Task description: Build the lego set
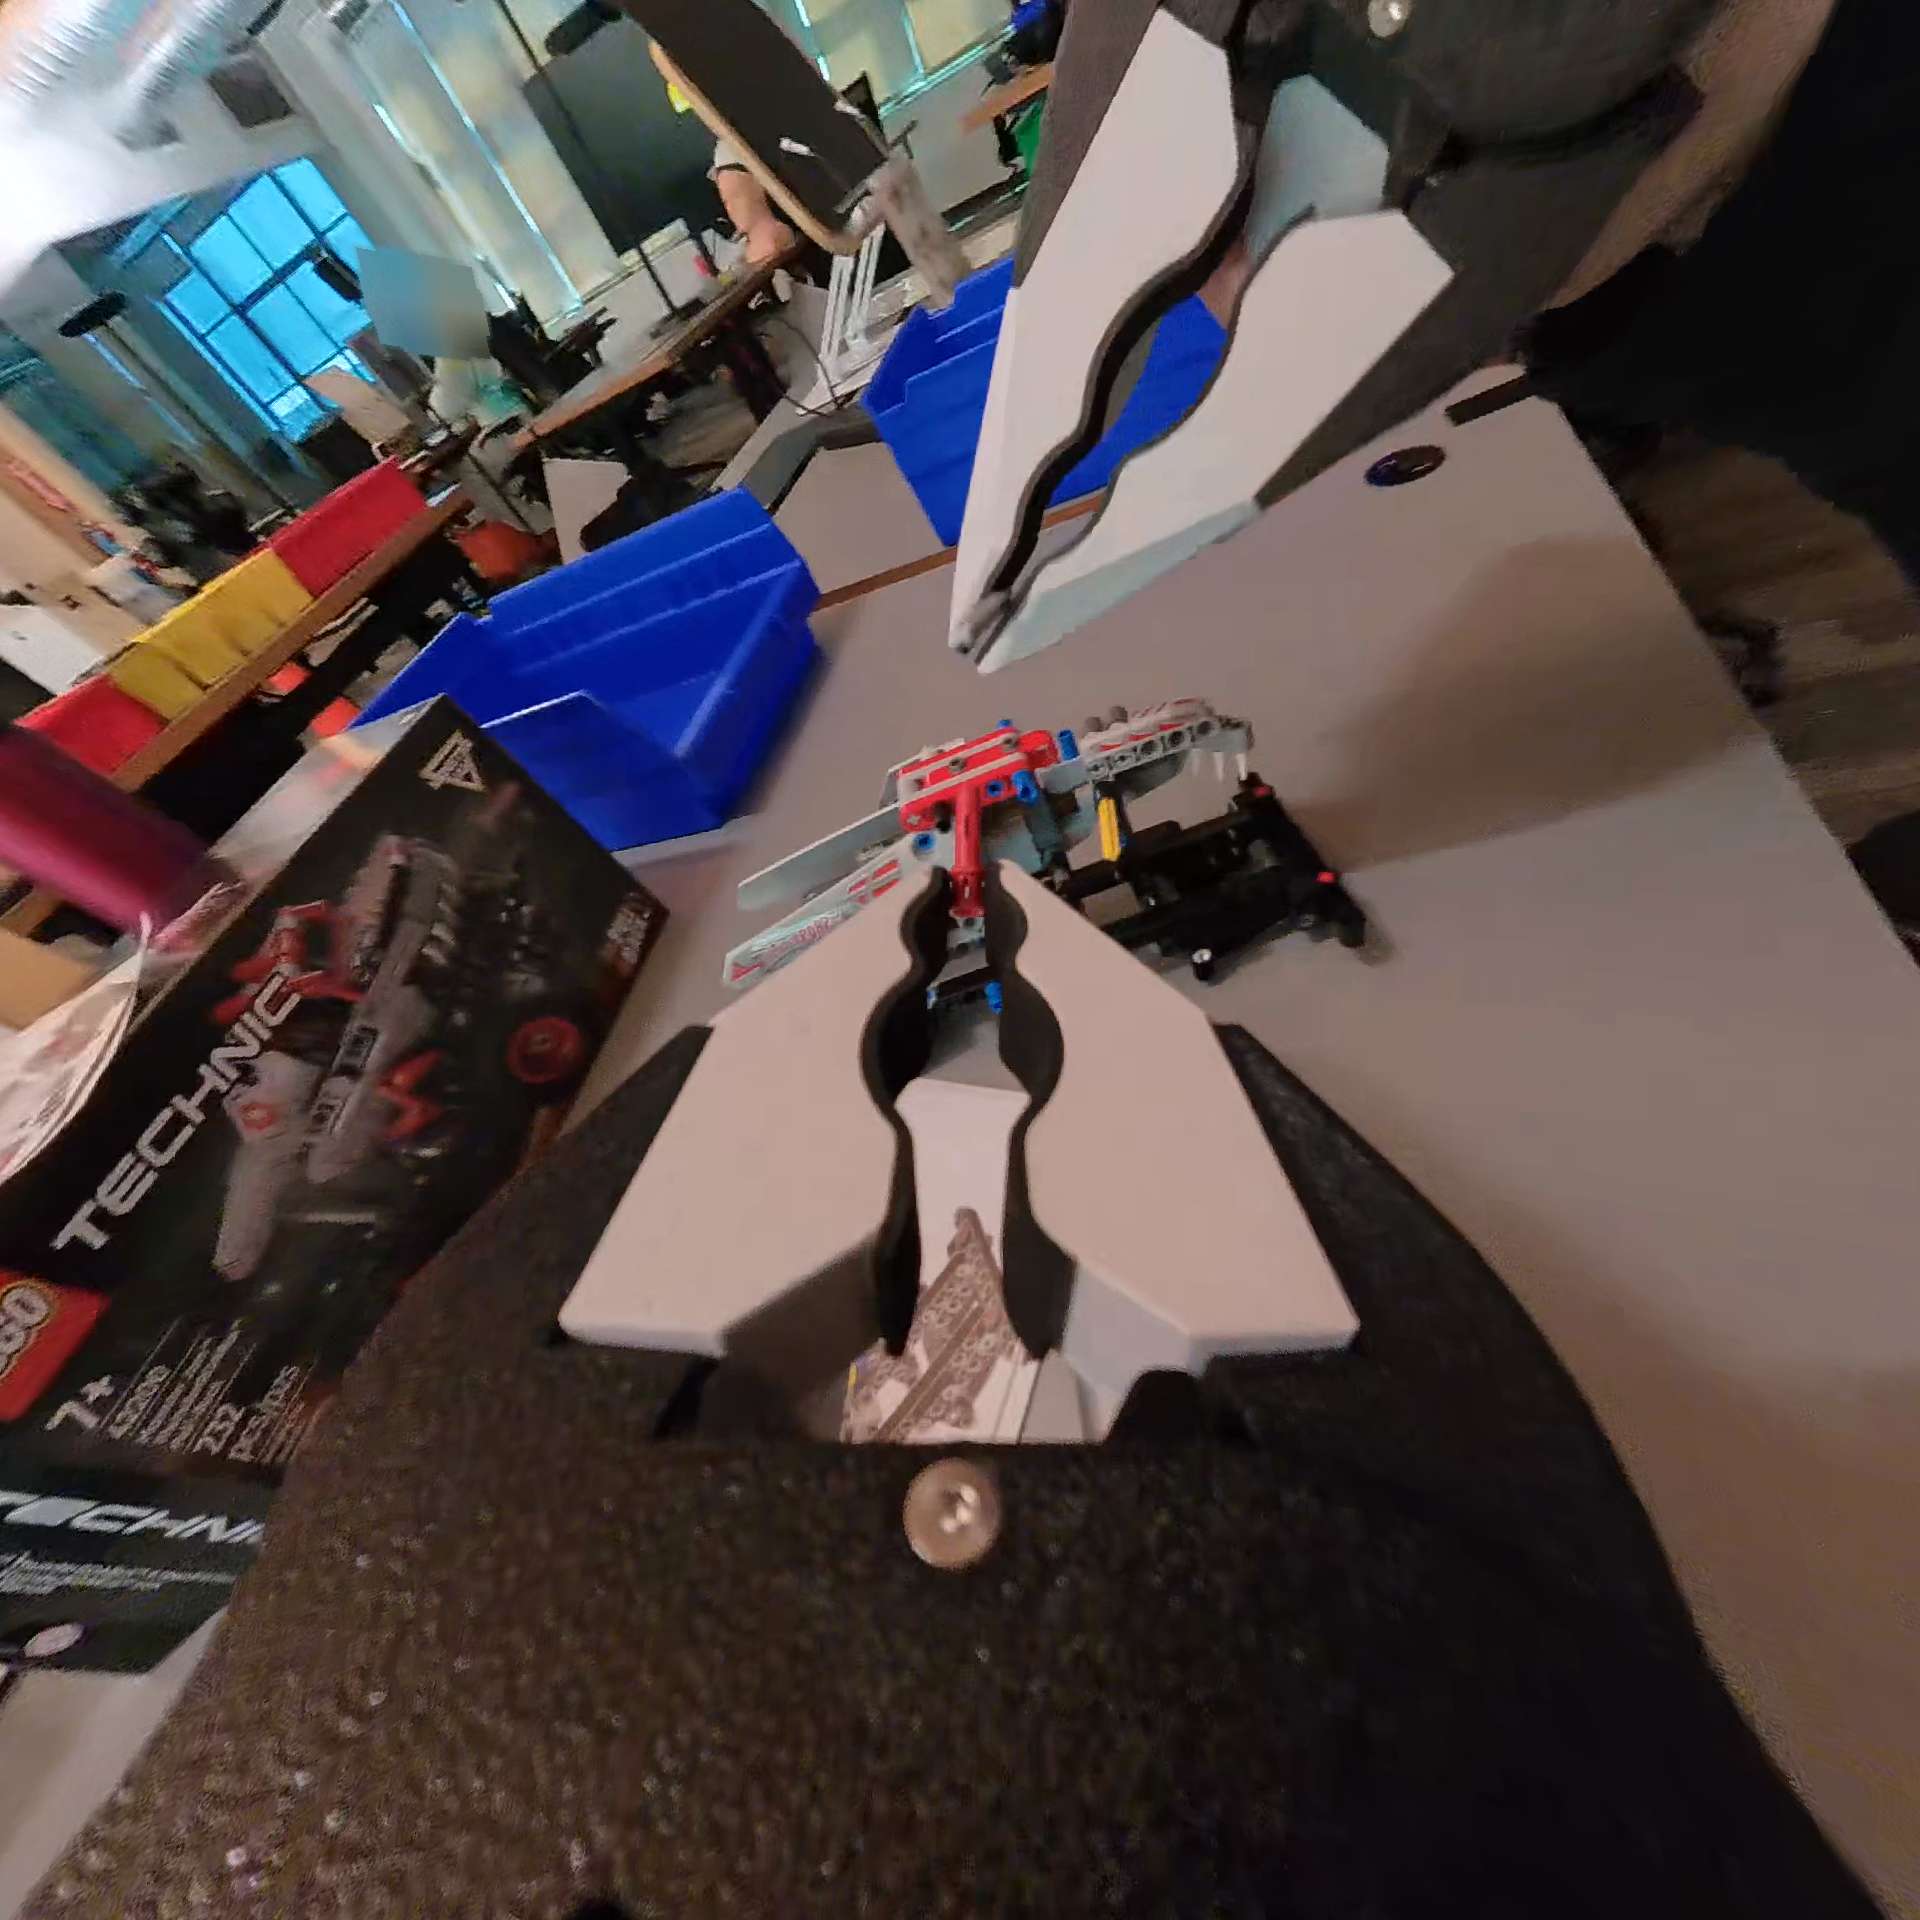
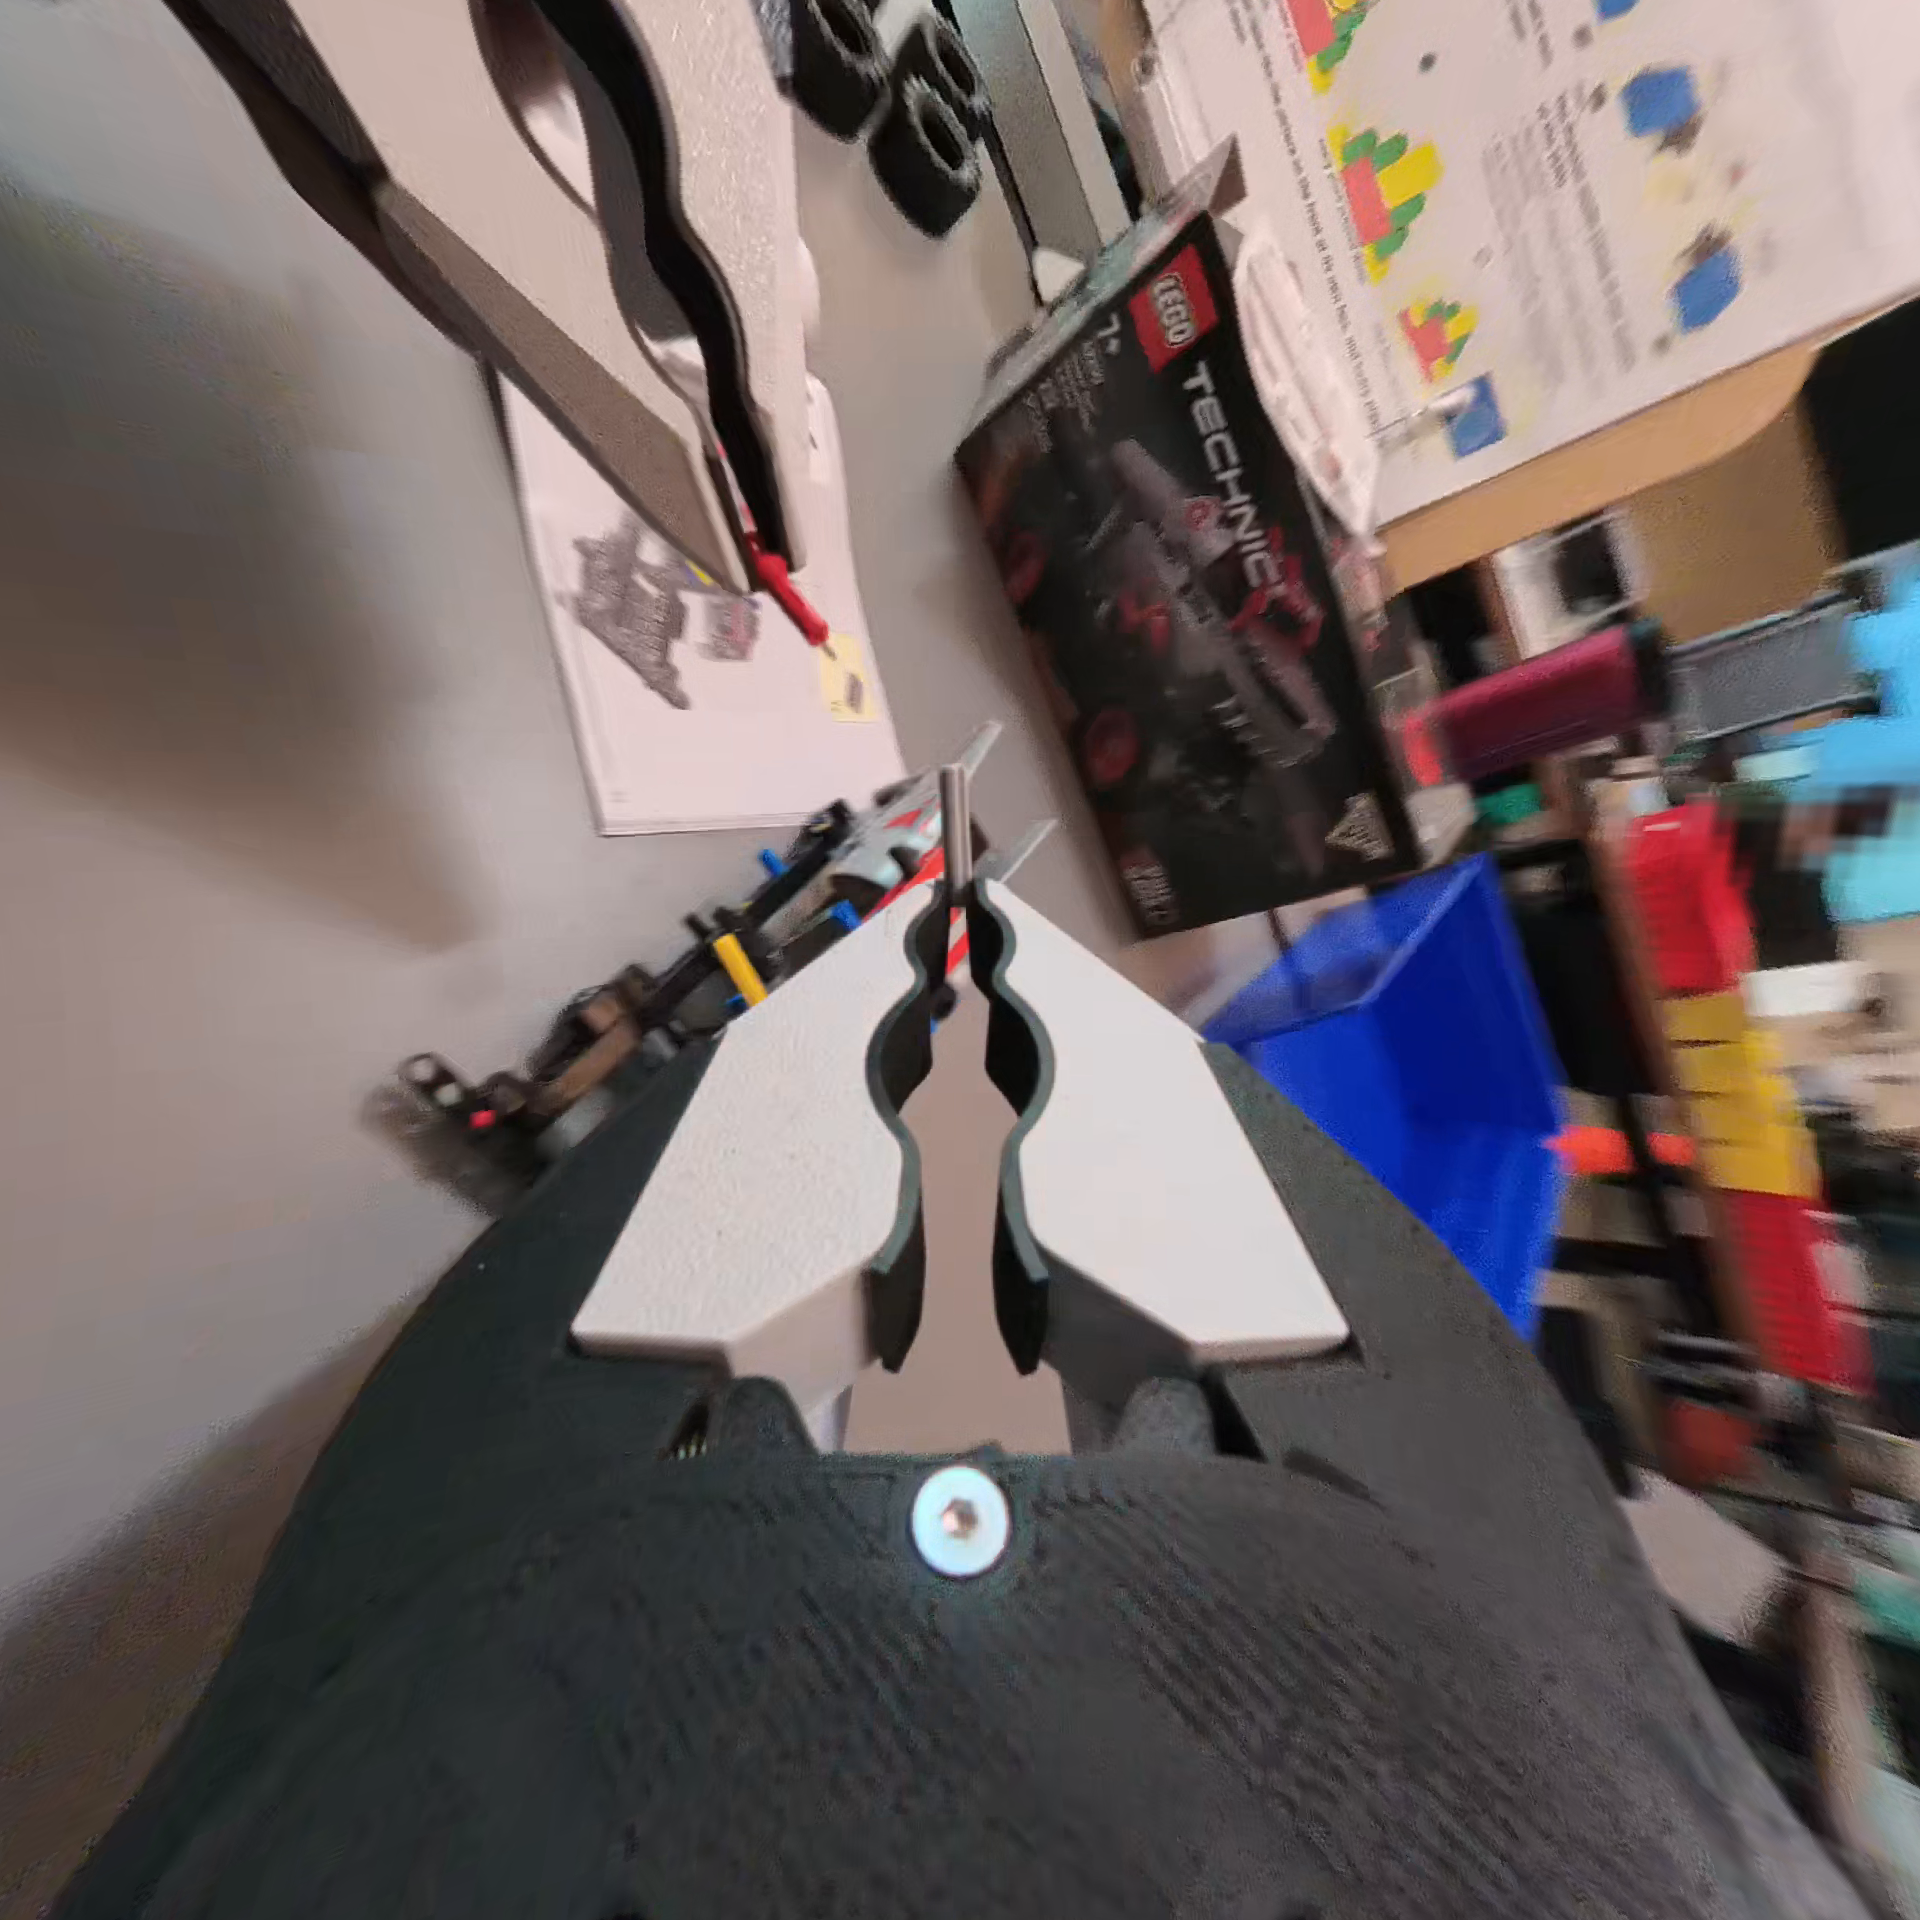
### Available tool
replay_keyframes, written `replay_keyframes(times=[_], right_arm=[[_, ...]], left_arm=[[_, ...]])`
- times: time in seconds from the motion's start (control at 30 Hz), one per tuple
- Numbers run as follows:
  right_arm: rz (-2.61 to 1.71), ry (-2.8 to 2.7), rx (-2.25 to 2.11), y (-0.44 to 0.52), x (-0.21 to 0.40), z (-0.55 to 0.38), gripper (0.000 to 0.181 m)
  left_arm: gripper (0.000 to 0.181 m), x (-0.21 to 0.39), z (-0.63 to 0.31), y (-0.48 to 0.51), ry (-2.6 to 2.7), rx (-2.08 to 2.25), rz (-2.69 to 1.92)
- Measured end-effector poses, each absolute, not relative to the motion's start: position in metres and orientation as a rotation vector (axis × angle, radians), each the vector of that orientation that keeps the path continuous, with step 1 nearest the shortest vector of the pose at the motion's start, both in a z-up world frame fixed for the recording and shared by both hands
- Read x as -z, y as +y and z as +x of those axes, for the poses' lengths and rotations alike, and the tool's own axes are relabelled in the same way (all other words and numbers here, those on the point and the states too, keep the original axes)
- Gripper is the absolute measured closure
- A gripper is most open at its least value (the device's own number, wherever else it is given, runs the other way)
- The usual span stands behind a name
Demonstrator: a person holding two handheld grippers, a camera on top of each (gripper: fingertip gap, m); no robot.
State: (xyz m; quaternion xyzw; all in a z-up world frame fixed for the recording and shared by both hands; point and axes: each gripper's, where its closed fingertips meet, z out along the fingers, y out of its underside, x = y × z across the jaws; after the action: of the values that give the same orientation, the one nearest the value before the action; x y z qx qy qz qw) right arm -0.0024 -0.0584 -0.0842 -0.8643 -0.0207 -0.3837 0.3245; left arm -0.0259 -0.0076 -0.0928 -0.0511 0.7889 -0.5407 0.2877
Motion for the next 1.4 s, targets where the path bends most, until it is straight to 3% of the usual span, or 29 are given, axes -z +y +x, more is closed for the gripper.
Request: replay_keyframes(times=[0.03,0.33,1.4], right_arm=[[-2.304,-0.104,1.093,-0.053,0.086,0.000,0.179],[-2.408,-0.353,1.430,-0.031,0.095,0.006,0.179],[-2.471,-0.470,1.406,-0.022,0.117,0.002,0.180]], left_arm=[[0.177,0.095,-0.026,-0.007,2.111,1.428,-0.137],[0.177,0.100,-0.018,0.007,2.123,1.314,-0.177],[0.177,0.114,-0.020,0.007,2.171,1.160,-0.079]])
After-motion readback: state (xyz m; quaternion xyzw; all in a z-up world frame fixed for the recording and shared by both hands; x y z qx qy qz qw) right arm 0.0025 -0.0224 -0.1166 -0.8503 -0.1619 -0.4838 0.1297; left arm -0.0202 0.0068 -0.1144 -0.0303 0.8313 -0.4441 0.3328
